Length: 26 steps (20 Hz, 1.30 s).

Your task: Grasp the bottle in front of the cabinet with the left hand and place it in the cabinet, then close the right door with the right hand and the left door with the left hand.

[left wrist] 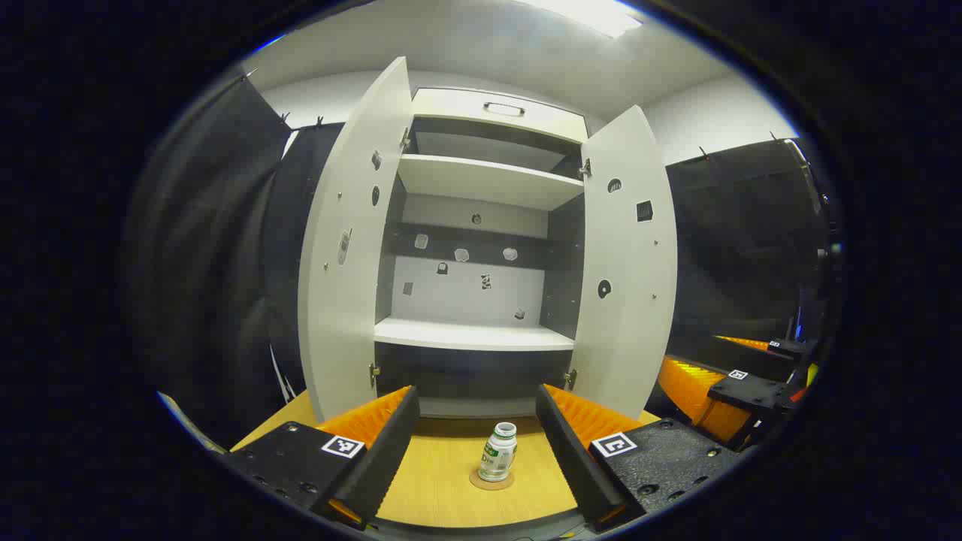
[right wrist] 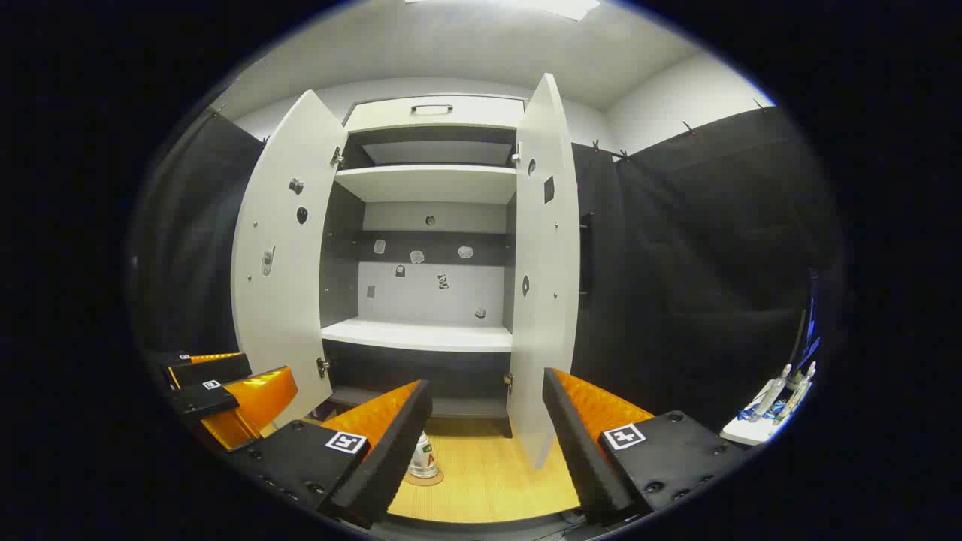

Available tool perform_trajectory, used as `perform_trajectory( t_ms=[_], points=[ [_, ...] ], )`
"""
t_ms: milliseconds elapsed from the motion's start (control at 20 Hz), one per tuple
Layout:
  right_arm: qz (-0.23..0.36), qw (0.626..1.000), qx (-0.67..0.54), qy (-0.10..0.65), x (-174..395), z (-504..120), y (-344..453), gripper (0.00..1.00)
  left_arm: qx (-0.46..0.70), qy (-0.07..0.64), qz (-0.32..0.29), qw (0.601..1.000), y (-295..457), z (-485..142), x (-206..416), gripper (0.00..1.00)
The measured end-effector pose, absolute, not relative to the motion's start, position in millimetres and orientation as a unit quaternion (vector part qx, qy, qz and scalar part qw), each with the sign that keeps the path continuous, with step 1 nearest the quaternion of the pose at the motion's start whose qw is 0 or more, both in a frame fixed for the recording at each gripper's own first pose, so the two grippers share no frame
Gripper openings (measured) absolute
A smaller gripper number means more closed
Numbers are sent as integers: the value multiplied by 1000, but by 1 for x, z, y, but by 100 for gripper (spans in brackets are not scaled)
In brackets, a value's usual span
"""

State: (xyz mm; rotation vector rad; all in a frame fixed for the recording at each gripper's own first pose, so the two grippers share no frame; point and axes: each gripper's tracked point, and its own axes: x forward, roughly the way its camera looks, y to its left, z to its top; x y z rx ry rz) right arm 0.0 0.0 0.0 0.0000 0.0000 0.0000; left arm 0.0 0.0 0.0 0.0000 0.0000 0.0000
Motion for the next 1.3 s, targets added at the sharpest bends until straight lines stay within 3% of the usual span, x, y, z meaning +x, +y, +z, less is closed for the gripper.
perform_trajectory(
  t_ms=[300, 400, 850, 900, 950, 1000, 1100, 1300],
  points=[
    [24, 1000, 7, -8, 33, 8, -19, 94, -4, -14, 7, 1000, -27, 5, 24, 95],
    [32, 999, 5, -14, 40, 9, -22, 98, 2, -15, 5, 1000, -37, 3, 28, 95],
    [38, 999, 13, -20, 44, 9, -44, 94, 1, -2, 24, 1000, -42, -12, 28, 95],
    [34, 999, 9, -21, 44, 10, -47, 98, 6, 1, 22, 1000, -43, -16, 32, 95],
    [32, 999, 7, -20, 43, 9, -48, 94, 10, 5, 19, 1000, -43, -21, 36, 95],
    [33, 999, 5, -18, 43, 8, -49, 98, 12, 11, 17, 1000, -44, -28, 41, 95],
    [30, 999, 2, -15, 41, 6, -53, 94, 2, 36, 19, 999, -43, -50, 47, 95],
    [22, 1000, 8, -1, 42, -2, -61, 98, 1, 74, 13, 997, -47, -91, 67, 95]
  ],
)
